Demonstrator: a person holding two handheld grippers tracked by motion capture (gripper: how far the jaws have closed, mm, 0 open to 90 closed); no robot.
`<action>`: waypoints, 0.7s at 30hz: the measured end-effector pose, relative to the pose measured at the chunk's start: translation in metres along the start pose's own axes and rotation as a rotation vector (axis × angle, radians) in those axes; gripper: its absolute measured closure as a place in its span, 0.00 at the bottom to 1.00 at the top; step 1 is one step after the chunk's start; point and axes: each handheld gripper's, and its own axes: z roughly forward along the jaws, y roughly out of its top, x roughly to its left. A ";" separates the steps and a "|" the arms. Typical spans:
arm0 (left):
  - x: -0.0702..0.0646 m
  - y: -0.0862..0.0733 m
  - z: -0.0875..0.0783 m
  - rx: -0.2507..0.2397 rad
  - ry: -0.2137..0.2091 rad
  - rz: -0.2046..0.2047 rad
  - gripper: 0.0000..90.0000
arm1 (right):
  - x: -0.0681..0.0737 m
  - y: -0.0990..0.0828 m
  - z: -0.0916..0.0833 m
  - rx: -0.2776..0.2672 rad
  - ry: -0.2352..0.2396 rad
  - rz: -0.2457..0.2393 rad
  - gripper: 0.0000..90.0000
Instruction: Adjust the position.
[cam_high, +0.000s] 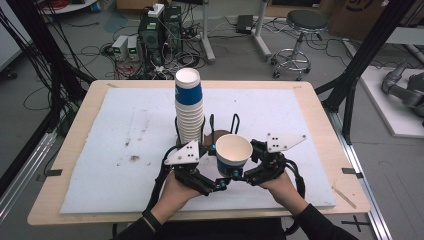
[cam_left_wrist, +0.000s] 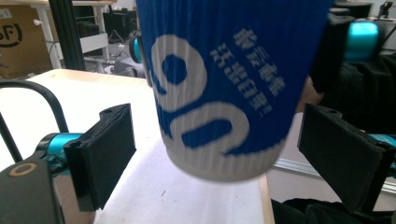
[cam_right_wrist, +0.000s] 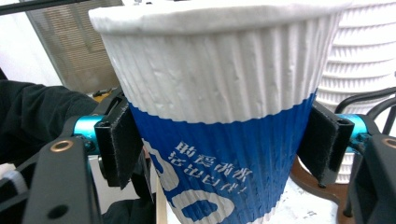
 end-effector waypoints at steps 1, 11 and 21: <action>-0.001 0.000 0.001 0.002 -0.003 -0.005 0.13 | 0.000 -0.001 0.001 0.000 0.000 -0.004 0.28; -0.003 -0.003 0.004 0.008 -0.027 -0.008 0.27 | 0.003 -0.004 0.008 0.014 0.008 -0.005 0.28; -0.001 -0.006 0.004 0.016 -0.048 -0.028 0.32 | 0.003 -0.005 0.009 0.018 0.014 -0.005 0.24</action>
